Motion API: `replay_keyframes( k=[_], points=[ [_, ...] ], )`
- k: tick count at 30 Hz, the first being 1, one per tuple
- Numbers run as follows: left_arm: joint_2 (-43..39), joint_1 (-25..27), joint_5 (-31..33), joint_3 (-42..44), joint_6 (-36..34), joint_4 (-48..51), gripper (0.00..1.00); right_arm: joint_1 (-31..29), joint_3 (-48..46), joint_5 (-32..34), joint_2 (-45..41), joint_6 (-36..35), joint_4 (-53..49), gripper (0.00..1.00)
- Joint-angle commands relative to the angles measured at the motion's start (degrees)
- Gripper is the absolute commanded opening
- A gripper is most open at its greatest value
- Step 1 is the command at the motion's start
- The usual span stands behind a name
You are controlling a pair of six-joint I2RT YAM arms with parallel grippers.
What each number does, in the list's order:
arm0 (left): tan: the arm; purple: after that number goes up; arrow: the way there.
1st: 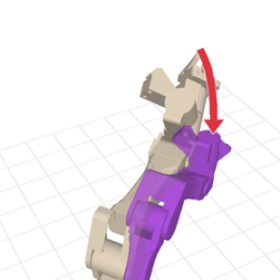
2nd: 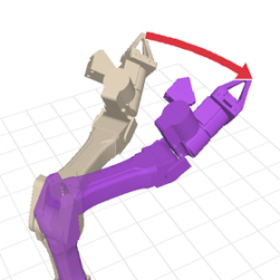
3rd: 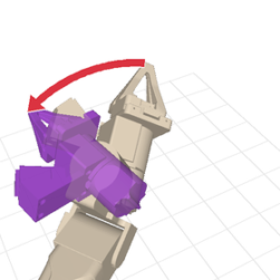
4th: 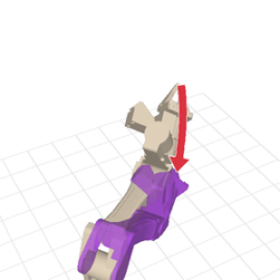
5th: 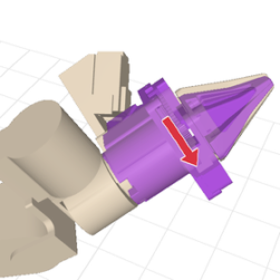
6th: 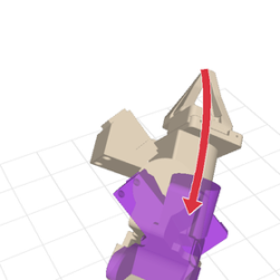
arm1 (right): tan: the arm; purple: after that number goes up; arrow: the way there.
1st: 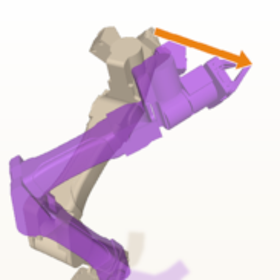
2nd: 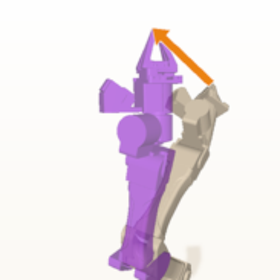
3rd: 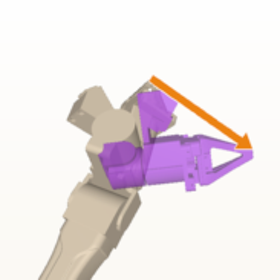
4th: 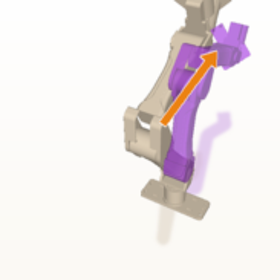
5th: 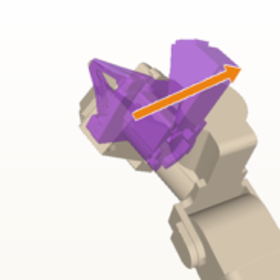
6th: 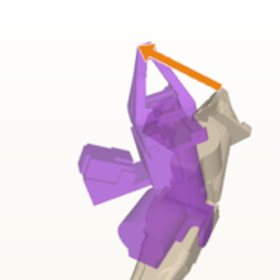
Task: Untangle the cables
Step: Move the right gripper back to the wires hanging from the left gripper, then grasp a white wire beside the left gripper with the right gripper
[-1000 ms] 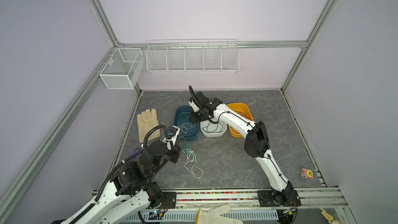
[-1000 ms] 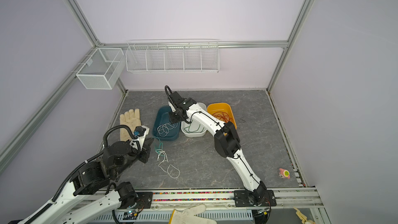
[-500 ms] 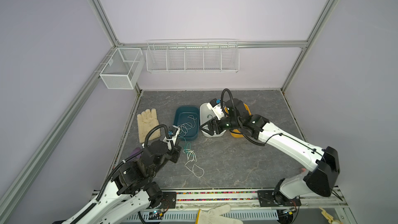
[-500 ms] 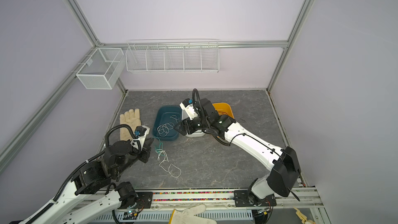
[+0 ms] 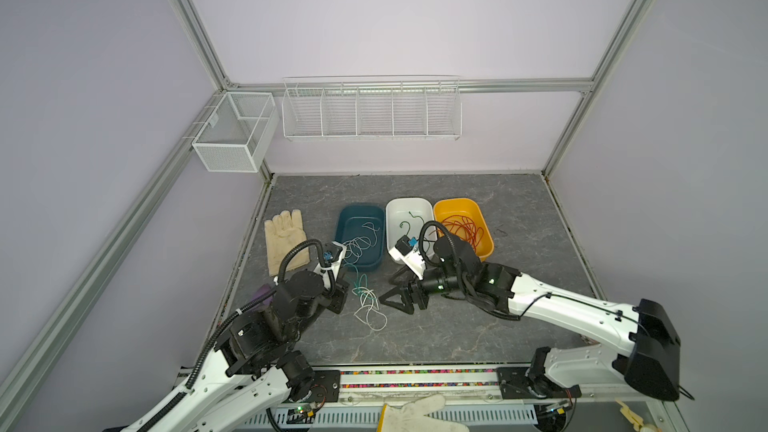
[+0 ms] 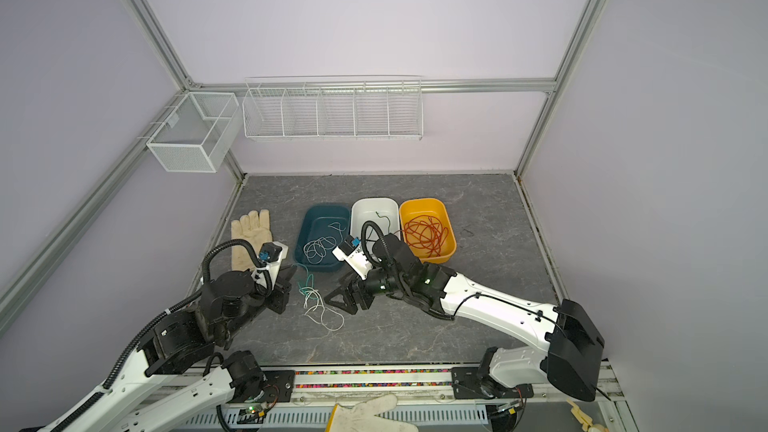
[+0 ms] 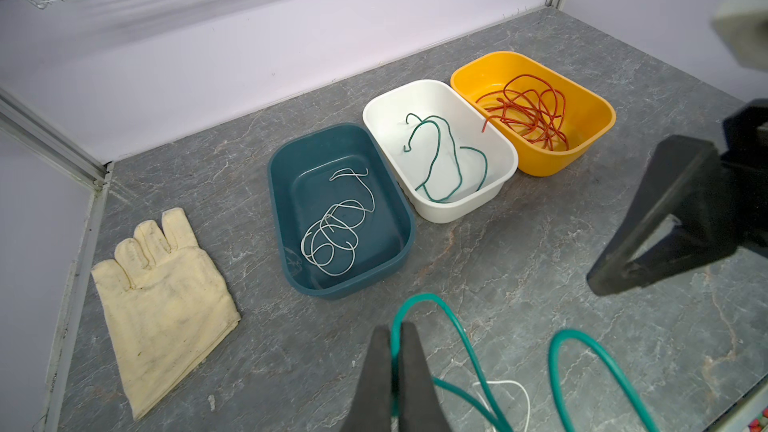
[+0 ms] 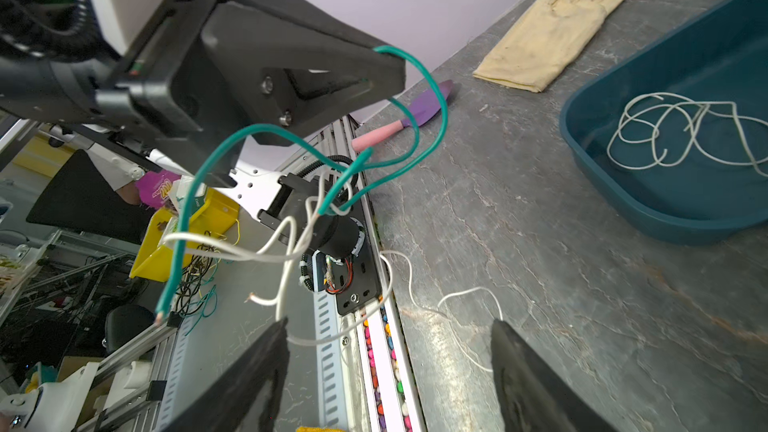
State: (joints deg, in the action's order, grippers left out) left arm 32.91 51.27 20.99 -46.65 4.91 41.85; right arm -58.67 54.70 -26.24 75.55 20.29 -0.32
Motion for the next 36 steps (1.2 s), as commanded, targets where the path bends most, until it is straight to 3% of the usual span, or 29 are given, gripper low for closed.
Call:
replay_keyframes(
  k=[1,9,25,36],
  points=[
    [-0.12,-0.40,0.39,0.56,0.20,-0.96,0.00,-1.38,-2.04,-2.47,-0.53,-0.71,6.94,0.77],
    [-0.19,-0.63,0.39,0.54,0.27,-0.85,0.00,-4.44,-1.68,-3.03,2.23,-0.90,9.66,0.71],
    [-0.72,-0.71,0.56,0.62,0.36,-0.89,0.00,-5.45,-3.16,2.93,1.07,-1.13,9.27,0.07],
    [-0.34,-0.76,0.87,0.64,0.35,-0.89,0.00,-4.80,-11.35,15.29,-14.72,-1.92,-1.05,0.07]
  ],
)
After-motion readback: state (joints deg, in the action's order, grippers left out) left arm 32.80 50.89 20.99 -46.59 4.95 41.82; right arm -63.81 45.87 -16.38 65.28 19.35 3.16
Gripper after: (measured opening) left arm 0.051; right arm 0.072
